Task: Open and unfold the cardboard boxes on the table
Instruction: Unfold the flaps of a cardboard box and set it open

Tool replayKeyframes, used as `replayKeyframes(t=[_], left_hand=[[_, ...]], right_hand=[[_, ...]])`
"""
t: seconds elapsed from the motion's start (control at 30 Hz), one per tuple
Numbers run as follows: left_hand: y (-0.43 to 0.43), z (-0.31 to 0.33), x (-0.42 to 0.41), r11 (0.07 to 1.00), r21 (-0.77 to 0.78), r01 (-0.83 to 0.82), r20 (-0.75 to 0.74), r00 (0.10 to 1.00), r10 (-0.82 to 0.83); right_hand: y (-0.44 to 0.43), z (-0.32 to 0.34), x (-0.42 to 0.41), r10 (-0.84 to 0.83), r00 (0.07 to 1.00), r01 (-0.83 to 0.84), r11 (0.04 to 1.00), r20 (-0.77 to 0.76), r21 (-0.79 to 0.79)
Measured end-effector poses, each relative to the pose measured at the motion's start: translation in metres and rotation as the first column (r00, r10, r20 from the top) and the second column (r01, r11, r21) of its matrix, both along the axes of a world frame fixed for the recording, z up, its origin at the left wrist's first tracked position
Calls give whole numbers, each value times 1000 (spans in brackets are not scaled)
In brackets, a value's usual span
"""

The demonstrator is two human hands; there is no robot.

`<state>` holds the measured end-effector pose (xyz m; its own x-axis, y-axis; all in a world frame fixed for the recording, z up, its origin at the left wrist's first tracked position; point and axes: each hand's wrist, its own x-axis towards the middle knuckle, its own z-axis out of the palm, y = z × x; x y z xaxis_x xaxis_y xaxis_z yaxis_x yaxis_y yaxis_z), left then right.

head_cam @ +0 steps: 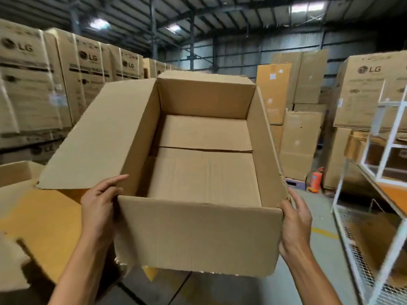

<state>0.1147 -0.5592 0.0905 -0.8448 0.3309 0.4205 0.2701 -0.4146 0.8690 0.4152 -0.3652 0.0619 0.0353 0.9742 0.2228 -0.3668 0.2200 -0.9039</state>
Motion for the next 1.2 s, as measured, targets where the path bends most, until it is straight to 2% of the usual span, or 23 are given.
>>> replayKeyframes(t=[0.13,0.37,0.47,0.63,0.73,0.83,0.97,1.07,1.2], left_hand=[[-5,5,-9,996,-9,-89,-102,991,88],[-24,8,-32,978,-25,-208,-248,949,195],[-29,10,-47,966,-56,-251,-283,932,226],[-29,11,-91,942,-117,-315,-266,924,276],[-19,14,-121,917,-142,-372,-243,911,332],[-3,14,-148,883,-157,-442,-222,887,405],[13,-14,-187,837,-335,-432,-104,900,423],[21,-42,-205,770,-446,-456,-127,884,450],[36,-48,-211,726,-462,-509,-210,858,469]], right_hand=[[46,18,-41,164,986,-164,986,22,-2],[79,38,-127,384,923,-384,923,16,32],[90,47,-167,479,878,-479,878,7,17],[117,65,-239,592,801,-597,801,89,43],[145,74,-293,664,731,-671,742,158,-17],[173,79,-346,732,621,-735,668,281,-117],[204,60,-406,785,437,-778,575,439,-255],[223,32,-428,792,295,-786,519,534,-337],[239,16,-437,791,259,-837,470,554,-281]])
